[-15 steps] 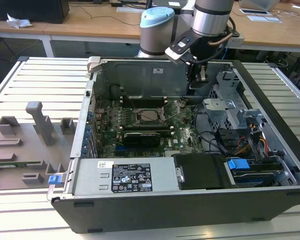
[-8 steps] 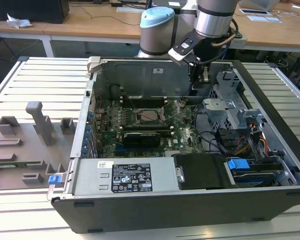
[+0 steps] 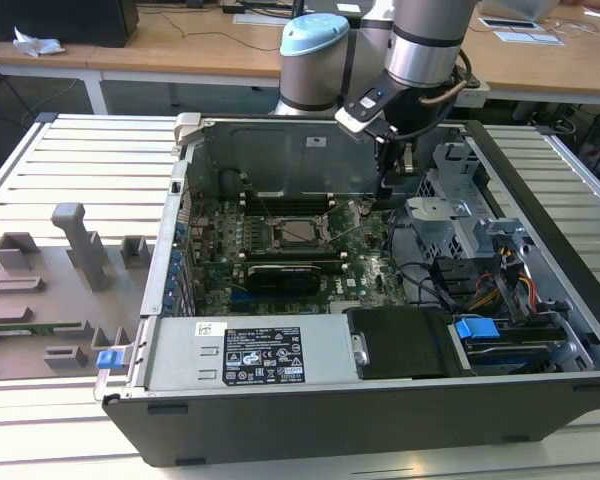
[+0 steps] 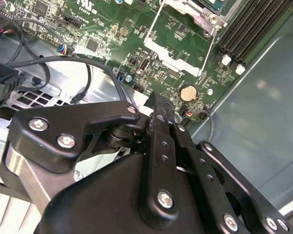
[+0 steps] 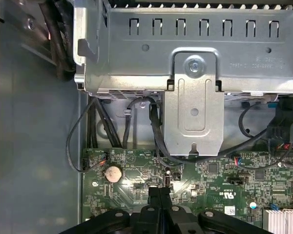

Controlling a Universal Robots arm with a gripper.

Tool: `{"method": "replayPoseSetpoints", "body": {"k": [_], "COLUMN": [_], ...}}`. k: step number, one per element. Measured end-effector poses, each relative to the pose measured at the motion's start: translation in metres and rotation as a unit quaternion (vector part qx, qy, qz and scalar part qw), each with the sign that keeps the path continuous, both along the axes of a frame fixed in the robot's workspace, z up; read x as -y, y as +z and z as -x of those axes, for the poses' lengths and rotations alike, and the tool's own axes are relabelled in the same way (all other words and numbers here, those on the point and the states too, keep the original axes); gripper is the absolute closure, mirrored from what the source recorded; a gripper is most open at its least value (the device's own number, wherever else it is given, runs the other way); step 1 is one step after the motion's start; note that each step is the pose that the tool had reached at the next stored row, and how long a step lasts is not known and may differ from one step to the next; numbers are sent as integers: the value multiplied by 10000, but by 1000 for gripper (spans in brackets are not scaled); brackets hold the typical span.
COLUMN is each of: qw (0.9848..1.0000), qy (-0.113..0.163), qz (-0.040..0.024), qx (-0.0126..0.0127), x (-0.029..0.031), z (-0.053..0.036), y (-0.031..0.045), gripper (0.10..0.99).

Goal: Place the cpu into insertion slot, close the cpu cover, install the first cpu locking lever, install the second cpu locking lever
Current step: 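Close the cpu cover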

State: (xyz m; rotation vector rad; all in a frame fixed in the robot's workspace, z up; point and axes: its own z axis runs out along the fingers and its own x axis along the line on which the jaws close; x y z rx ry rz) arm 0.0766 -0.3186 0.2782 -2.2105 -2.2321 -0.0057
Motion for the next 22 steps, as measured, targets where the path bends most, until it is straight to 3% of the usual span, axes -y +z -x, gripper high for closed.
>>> {"method": "replayPoseSetpoints", "body": {"k": [22], "qw": [10000], "qy": [0], "qz": [0], "qx": [-1], "x": [0], "z": [-2], "y": [-194], "gripper": [980]}}
